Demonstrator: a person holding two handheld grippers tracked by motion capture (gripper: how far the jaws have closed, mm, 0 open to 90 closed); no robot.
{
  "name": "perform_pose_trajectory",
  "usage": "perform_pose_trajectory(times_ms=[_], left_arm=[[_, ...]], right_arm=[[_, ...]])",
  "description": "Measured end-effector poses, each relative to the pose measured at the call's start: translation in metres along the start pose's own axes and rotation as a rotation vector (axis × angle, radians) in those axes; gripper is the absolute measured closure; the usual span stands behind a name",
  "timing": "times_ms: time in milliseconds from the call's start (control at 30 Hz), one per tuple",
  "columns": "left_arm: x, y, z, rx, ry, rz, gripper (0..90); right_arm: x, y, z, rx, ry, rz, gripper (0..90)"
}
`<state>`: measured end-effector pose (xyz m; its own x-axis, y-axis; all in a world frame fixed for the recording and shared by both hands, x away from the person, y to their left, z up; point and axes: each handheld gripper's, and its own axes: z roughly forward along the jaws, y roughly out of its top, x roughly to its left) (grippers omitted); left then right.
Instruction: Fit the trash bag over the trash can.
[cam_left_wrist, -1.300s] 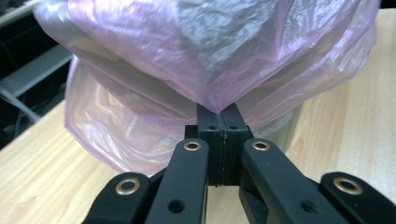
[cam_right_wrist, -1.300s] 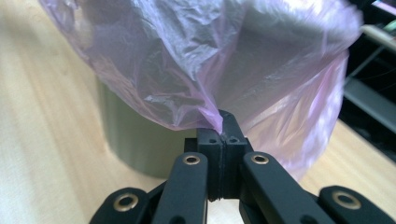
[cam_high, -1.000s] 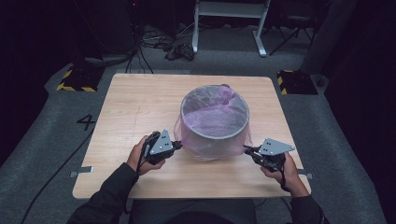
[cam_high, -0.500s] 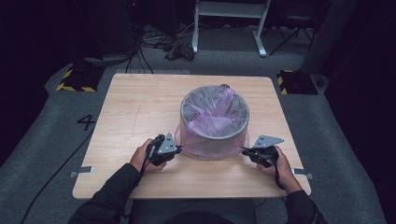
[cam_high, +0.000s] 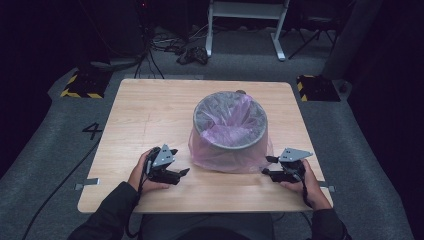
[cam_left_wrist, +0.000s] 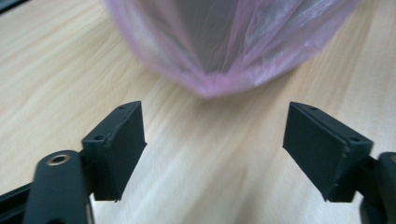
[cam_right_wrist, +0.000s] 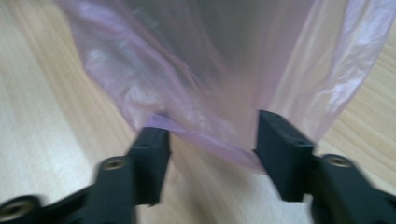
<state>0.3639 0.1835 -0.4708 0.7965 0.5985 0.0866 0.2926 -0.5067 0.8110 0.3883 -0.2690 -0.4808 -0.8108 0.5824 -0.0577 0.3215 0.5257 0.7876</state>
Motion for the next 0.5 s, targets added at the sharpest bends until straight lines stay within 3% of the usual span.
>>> perform_pose_trajectory(times_ms=[100, 200, 500], left_arm=[[0.004, -0.013, -0.005, 0.033, 0.0, -0.039, 17.5], [0.009, -0.023, -0.009, 0.083, 0.022, -0.065, 17.7], [0.02, -0.039, -0.012, 0.155, 0.059, -0.095, 18.7]], right_arm=[[0.005, -0.003, -0.007, 0.012, 0.002, -0.026, 28.0], [0.009, -0.007, -0.012, 0.025, 0.004, -0.043, 22.2], [0.011, -0.018, -0.027, -0.015, -0.004, 0.002, 18.1]])
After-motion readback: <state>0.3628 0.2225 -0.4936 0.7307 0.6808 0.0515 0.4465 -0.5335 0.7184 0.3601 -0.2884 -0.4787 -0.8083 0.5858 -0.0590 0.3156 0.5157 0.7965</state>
